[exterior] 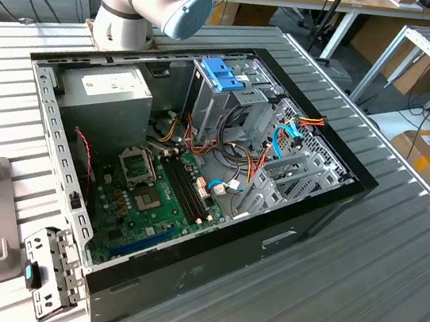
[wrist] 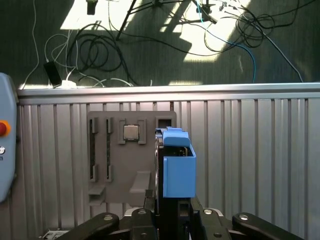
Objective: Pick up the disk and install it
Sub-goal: 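Pick up the disk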
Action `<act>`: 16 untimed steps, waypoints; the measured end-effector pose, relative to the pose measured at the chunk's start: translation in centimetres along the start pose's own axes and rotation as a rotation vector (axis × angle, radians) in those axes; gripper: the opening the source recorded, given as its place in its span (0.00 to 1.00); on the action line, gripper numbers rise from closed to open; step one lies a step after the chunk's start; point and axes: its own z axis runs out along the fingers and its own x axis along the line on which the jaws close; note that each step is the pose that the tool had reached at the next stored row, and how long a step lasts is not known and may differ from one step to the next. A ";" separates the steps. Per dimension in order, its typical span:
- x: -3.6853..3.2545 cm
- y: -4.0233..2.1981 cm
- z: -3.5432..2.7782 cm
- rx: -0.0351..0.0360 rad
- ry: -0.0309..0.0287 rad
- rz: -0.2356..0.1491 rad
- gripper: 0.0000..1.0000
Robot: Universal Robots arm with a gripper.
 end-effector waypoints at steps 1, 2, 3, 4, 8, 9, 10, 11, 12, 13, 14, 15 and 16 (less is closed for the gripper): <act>-0.01 -0.17 0.00 0.0000 0.0000 0.000 0.35; -0.02 -0.57 0.01 0.0001 -0.0001 0.000 0.35; -0.02 -0.93 0.03 0.0001 -0.0001 0.000 0.35; -0.03 -1.25 0.03 0.0001 -0.0001 0.000 0.35; -0.06 -2.29 0.05 0.0000 0.0000 0.000 0.35; -0.06 -2.52 0.06 0.0001 -0.0001 0.000 0.35; -0.07 -2.82 0.07 0.0001 -0.0001 0.000 0.35; -0.08 -3.17 0.07 0.0000 0.0000 0.000 0.35; -0.09 -3.37 0.07 0.0000 0.0000 0.000 0.35; -0.10 -3.66 0.08 0.0001 -0.0001 0.000 0.35; -0.10 -3.88 0.09 0.0001 -0.0001 0.000 0.35; -0.11 -4.19 0.10 0.0001 -0.0001 0.000 0.35; -0.12 -4.43 0.10 0.0001 -0.0001 0.000 0.35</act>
